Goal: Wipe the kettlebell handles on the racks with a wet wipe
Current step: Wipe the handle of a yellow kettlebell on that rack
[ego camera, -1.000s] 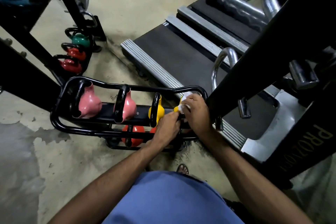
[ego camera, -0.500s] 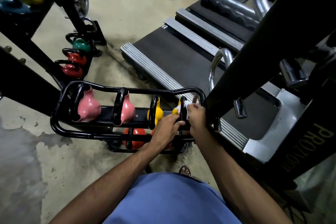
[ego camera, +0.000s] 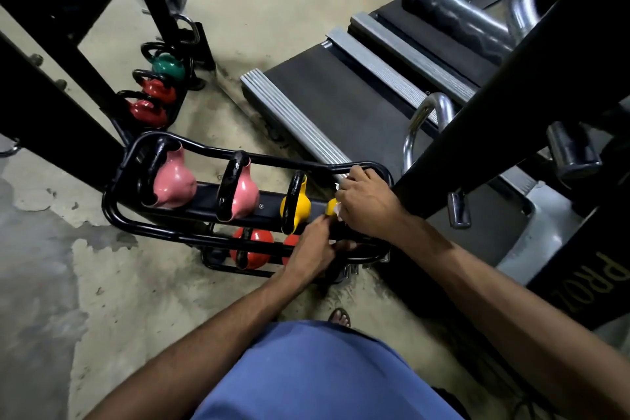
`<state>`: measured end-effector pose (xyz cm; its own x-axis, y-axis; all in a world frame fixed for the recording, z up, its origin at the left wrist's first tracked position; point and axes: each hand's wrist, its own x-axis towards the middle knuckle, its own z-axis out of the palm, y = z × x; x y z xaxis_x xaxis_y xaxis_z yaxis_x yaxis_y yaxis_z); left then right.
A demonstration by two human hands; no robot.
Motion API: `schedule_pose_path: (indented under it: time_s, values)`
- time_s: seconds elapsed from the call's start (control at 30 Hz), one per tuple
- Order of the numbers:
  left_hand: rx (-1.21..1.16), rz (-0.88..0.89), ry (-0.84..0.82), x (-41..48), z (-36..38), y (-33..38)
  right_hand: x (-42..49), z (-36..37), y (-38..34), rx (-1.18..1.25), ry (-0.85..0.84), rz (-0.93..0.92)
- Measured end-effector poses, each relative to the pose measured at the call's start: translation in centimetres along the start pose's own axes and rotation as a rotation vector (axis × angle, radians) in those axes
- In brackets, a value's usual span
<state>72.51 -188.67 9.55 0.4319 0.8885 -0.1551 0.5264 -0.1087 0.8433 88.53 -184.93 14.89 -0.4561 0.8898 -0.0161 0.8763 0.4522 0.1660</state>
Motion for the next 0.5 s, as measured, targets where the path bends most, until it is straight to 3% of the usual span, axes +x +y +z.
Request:
schedule_pose_path:
  time_s: [0.17,0.27,0.4,0.5]
  values:
    - [0.126,-0.015,0.065,0.5,0.9,-0.7,1.8,-1.6,-0.3,-0.143,-0.226,-0.083]
    - [0.19,0.021,0.097,-0.4,0.3,1.3,2.1,-2.3,-0.6,-0.127,-0.246,-0.099]
    - [0.029,0.064,0.097,-1.5,0.2,2.1,0.4,-1.7,-0.9,0.004,-0.025,-0.08]
    - [0.116,0.077,0.158,-0.2,0.8,0.0,-2.0,0.8,-1.8,0.353,0.297,0.194]
